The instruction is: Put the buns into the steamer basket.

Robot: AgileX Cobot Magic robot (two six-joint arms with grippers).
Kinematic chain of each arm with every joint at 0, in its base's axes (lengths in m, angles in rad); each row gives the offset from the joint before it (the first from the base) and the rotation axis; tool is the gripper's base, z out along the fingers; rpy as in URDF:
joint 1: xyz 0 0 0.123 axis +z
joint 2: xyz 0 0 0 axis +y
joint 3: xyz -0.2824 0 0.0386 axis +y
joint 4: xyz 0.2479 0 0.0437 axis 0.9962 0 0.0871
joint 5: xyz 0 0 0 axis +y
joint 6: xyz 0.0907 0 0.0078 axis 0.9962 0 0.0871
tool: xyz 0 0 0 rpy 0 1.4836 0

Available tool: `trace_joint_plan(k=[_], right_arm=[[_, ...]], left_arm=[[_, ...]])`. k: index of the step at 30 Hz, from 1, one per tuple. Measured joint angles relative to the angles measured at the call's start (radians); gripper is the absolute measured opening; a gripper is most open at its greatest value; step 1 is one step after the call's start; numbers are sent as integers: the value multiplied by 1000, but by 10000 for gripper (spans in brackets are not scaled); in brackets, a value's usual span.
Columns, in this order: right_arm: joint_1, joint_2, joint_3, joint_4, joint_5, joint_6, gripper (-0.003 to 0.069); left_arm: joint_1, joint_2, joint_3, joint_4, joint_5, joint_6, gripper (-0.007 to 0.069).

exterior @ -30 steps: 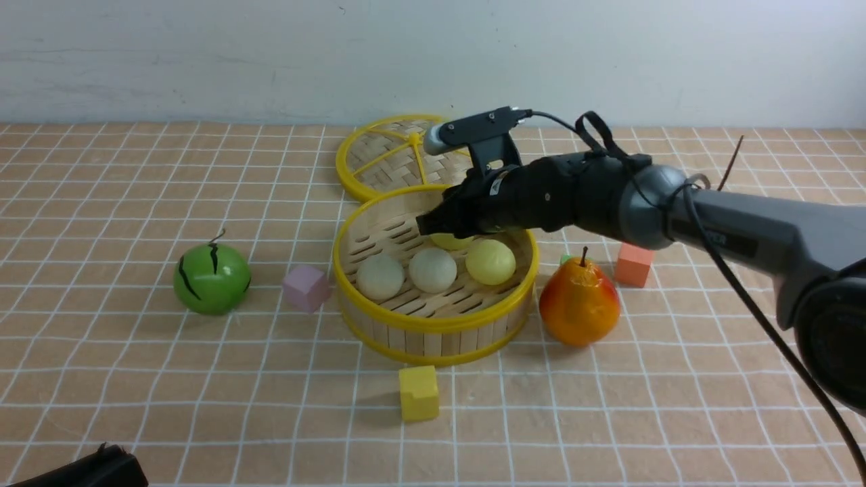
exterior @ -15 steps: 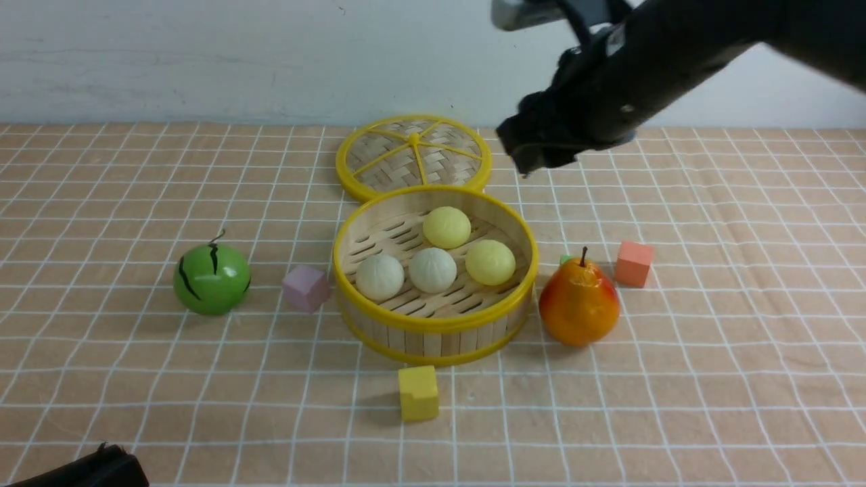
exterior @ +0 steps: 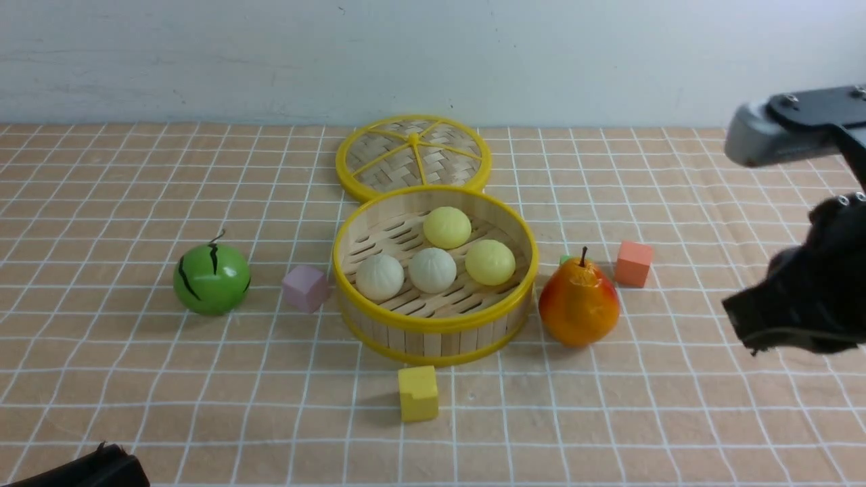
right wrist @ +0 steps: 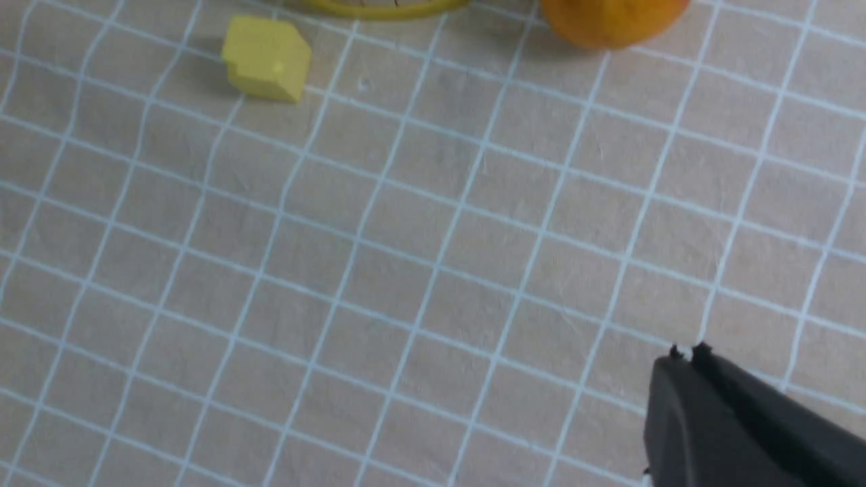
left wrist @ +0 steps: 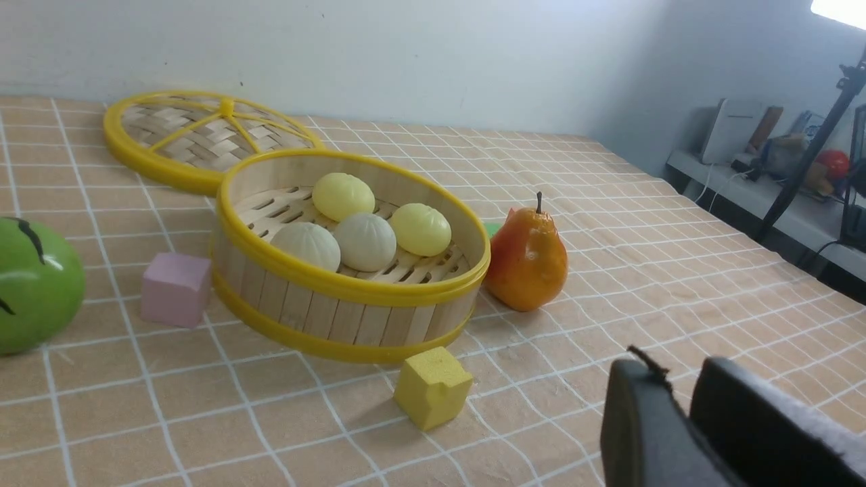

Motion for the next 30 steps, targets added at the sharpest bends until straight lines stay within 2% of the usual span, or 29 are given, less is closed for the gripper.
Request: trace_joint_plan(k=[4,10,12,16,17,22,25,30], right_arm=[[0,-38,8,0,78,3,-19],[-34,-146,59,-6,78,-13,-17],[-93,-256,137,-23,-1,-46,-17],[-229,-562,484,-33,-355,-88,-17],[-234,-595,504,-33,-374,-88,-17],[-346,-972,983,-51,-750,-88,-17],[-356,-1113,1131,-53,-824,-88,-17],[-358,-1151,1152,-55,-741,-89,-16]], left_arm=[[0,0,0,0,0,0,118],[0,0,0,0,1,0,125],[0,0,0,0,1,0,127],[0,0,0,0,1,0,130],[0,0,0,0,1,0,130],[0,0,0,0,1,0,137],[0,0,0,0,1,0,140],[0,0,0,0,1,0,145]])
